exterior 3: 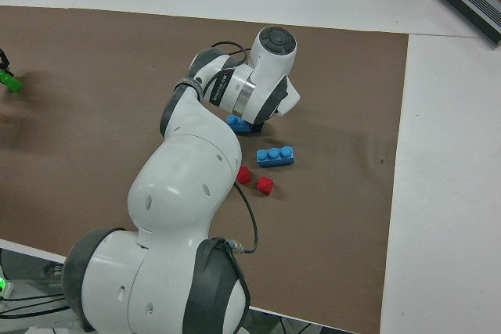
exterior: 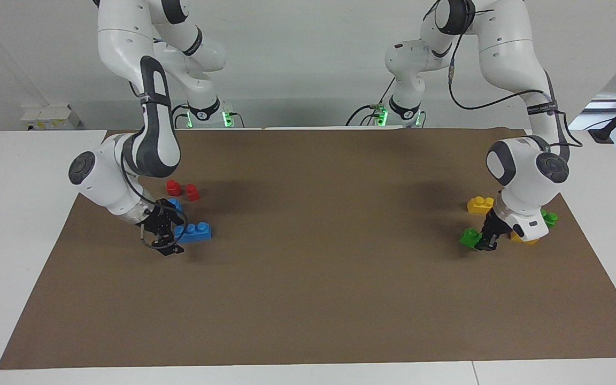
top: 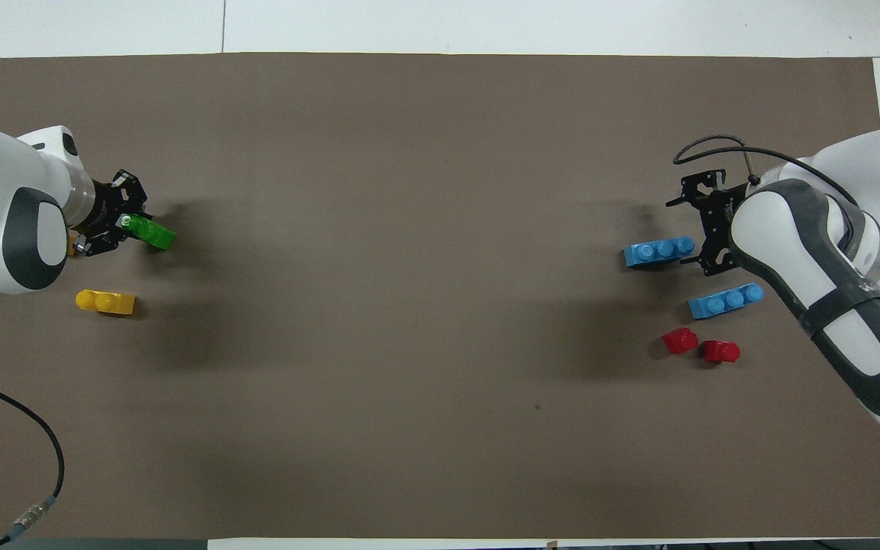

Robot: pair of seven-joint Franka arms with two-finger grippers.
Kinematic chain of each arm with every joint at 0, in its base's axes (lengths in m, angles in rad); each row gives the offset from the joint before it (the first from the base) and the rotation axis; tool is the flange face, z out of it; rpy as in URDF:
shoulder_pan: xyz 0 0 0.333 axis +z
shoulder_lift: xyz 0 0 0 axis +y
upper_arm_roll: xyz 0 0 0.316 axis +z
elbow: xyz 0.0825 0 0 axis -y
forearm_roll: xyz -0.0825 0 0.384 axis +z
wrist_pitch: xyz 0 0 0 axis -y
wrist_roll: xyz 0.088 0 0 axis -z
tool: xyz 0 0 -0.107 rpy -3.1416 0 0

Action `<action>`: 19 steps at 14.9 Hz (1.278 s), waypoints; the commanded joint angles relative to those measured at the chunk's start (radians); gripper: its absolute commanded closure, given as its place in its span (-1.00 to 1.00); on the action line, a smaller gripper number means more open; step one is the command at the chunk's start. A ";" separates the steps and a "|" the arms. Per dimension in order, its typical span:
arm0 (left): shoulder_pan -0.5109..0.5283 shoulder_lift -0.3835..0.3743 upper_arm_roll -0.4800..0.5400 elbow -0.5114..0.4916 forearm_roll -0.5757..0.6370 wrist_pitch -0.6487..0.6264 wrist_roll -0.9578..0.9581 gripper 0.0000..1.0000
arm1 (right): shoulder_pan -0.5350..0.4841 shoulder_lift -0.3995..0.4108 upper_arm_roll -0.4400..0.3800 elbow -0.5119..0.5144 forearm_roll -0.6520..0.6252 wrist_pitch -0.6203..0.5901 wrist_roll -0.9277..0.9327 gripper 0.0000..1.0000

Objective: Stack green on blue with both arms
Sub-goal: 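Grasp the green brick with the left gripper while the right gripper grasps the blue brick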

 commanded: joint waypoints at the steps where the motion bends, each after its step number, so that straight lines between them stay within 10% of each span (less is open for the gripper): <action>1: -0.008 -0.021 -0.004 -0.001 0.017 -0.032 -0.018 1.00 | -0.004 -0.023 0.000 -0.032 0.023 0.017 -0.051 -1.00; 12: -0.105 -0.321 -0.015 -0.001 -0.036 -0.345 -0.333 1.00 | -0.030 -0.026 0.000 -0.070 0.118 0.037 -0.081 -0.39; 19: -0.301 -0.374 -0.013 -0.015 -0.036 -0.352 -0.766 1.00 | -0.050 -0.032 -0.002 -0.081 0.126 0.037 -0.102 -0.21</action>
